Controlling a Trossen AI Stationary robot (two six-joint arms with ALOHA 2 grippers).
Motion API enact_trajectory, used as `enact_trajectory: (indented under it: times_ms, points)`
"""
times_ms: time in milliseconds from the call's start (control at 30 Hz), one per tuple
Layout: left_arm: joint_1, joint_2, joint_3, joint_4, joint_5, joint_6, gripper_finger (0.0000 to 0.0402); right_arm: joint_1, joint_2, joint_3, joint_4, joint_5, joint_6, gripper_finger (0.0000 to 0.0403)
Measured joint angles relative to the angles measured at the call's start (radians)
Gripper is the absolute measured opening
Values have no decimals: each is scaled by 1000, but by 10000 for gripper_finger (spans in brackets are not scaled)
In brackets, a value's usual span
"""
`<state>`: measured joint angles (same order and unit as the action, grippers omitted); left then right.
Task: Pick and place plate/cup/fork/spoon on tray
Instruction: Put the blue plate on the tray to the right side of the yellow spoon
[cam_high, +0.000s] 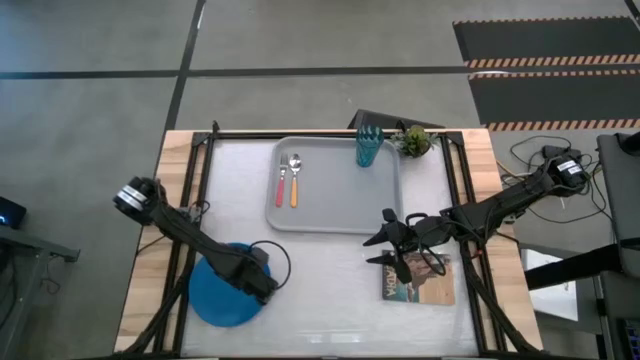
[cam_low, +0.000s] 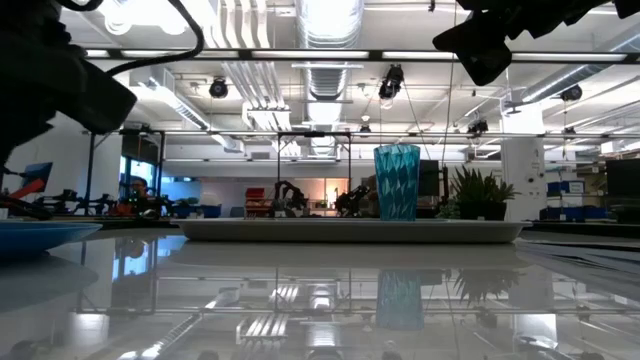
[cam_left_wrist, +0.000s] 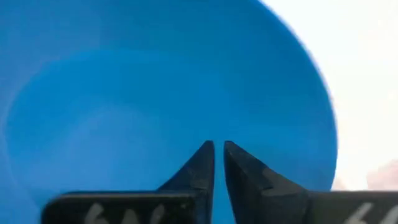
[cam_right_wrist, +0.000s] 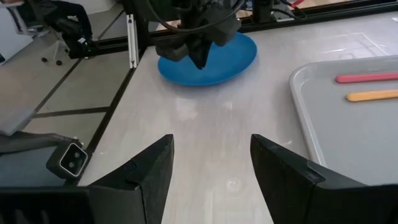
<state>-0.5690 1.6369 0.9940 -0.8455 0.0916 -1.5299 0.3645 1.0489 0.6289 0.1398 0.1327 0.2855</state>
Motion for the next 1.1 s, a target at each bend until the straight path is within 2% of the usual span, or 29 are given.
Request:
enact_trajectory:
  times_ms: [267,433,600,833,933,1100]
  points:
    - [0,27,26,20,-91,-3,1,0,0,0,0,0,-1,201]
    - [0,48,22,133,-152,-1,1,0,0,0,0,-1,-1,201]
    - [0,76,20,198,-166,2,1,0,0,0,0,-2,-1,201]
    - [33,84,23,523,-310,177,1,6,0,0,-1,-5,-1,201]
    - [55,84,24,649,-338,287,1,10,0,0,-1,-5,-1,201]
    - [68,60,56,618,-335,414,1,11,0,0,-5,-9,-1,201]
